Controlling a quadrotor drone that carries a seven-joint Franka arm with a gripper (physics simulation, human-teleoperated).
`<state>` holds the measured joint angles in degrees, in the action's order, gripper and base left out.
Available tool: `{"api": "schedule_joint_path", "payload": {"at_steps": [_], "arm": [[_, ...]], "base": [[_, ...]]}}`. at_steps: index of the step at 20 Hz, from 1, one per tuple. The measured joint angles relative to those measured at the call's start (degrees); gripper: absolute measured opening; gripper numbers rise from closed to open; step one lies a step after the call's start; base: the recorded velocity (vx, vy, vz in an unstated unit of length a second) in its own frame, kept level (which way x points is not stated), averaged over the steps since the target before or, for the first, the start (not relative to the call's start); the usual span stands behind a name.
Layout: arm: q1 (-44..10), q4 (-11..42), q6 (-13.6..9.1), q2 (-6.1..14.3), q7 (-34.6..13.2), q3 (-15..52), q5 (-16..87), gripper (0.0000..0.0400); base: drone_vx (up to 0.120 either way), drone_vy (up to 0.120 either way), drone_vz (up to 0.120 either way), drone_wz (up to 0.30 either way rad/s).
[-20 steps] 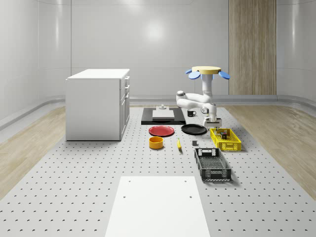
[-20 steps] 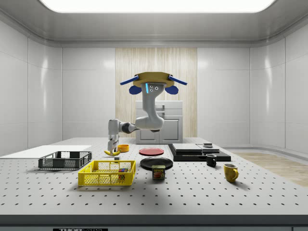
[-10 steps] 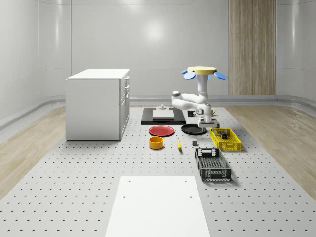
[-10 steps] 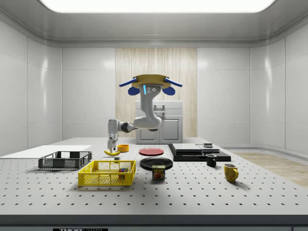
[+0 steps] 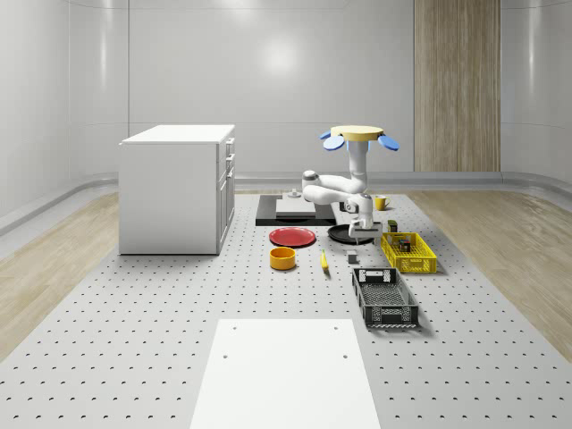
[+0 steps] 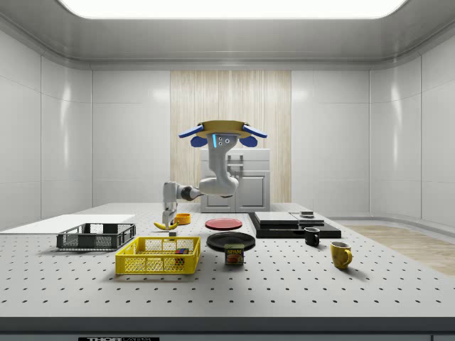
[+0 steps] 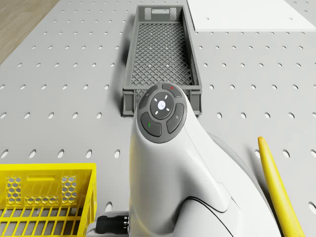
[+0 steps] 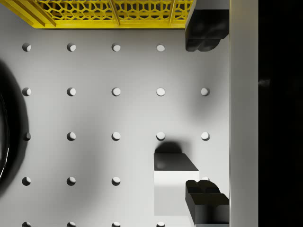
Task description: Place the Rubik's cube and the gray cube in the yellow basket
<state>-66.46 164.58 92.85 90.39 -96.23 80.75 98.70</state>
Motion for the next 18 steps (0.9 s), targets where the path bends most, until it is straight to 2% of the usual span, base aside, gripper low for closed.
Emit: {"api": "schedule_joint_path", "payload": {"at_steps": [3, 12, 18], "arm": [[-0.01, 0.00, 0.05, 0.05, -0.01, 0.01, -0.02, 0.0400], [-0.03, 0.00, 0.17, 0.18, -0.02, 0.02, -0.07, 0.0400], [-0.09, -0.06, 0.36, 0.27, -0.04, -0.34, 0.26, 0.0400]], "base": [[0.000, -0.120, -0.107, 0.000], [0.000, -0.120, 0.000, 0.000], [0.000, -0.013, 0.000, 0.000]]}}
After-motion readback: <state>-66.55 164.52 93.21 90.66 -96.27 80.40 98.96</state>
